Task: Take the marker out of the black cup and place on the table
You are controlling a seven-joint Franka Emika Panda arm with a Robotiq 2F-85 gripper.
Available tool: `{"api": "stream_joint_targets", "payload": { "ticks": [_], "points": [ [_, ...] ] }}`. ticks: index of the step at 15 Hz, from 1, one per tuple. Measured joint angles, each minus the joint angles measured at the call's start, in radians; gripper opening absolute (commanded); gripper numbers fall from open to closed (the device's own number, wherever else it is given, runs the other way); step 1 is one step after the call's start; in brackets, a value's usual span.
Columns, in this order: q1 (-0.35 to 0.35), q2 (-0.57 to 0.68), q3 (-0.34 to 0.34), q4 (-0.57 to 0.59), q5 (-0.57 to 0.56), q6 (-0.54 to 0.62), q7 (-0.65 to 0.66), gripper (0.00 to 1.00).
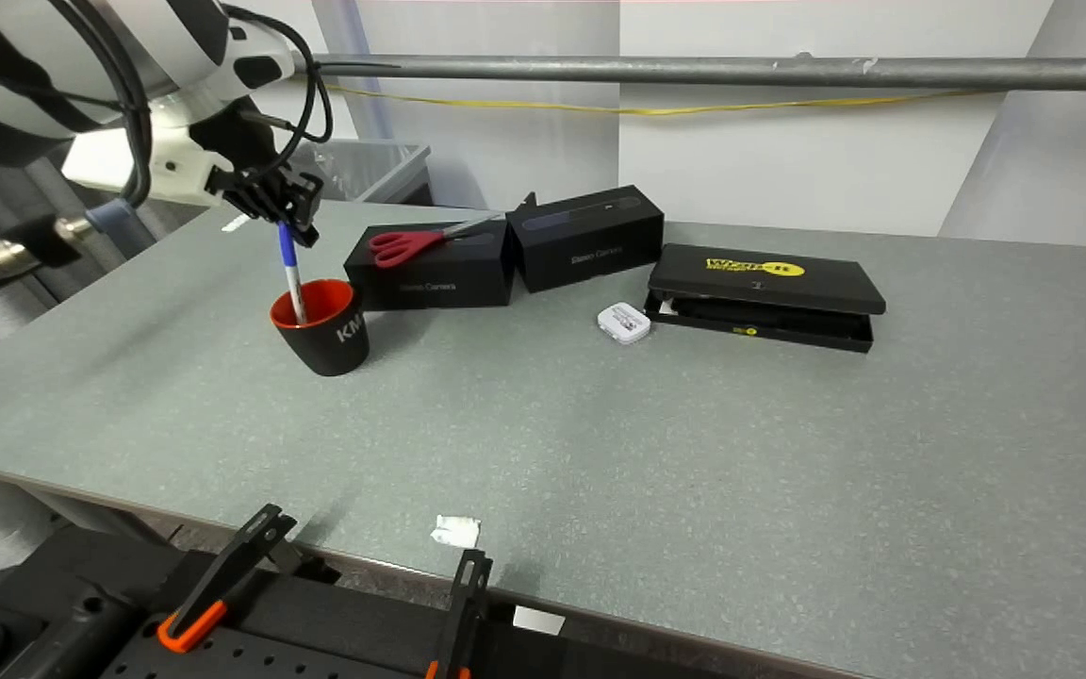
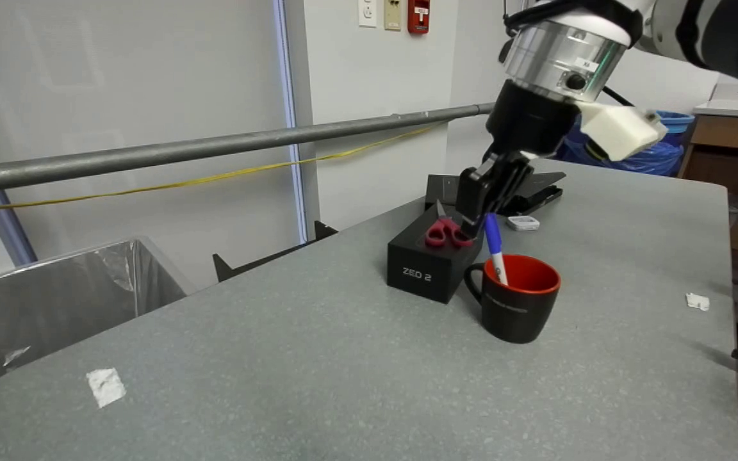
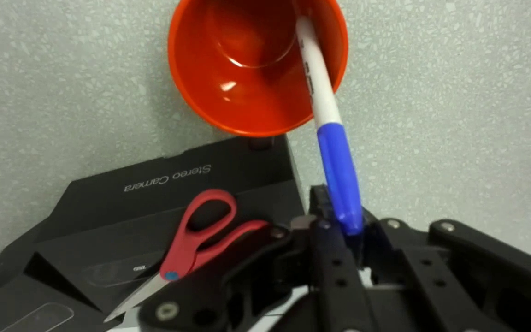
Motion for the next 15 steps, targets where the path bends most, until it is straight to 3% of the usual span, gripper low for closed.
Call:
{"api": "stream_joint_targets", "payload": {
  "ticks": [3,8,12,15],
  "points": [
    [-0.027,-0.105,0.019,-0.073,0.080,0.011,-0.037,0.01],
    [0.005,-0.299,-0.018,-0.221,0.470,0.039,-0.304,0.01],
    [0.017,-0.454,-0.127,-0.273,0.661,0.008,-0.445,0.01],
    [-0.061,-0.547,-0.223,-0.279,0.671,-0.091,-0.500,0.01]
  ]
}}
